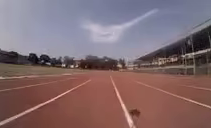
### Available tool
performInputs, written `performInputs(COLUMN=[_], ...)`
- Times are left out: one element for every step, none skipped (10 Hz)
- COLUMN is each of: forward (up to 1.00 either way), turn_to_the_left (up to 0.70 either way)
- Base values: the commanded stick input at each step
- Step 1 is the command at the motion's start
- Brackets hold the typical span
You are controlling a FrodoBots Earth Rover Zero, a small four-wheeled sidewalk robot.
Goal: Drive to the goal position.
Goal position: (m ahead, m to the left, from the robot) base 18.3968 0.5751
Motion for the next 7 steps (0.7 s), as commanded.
performInputs(forward=[0.70,0.70,0.70,0.70,0.70,0.70,0.70], turn_to_the_left=[0.00,0.00,0.00,0.00,0.00,0.00,0.00])
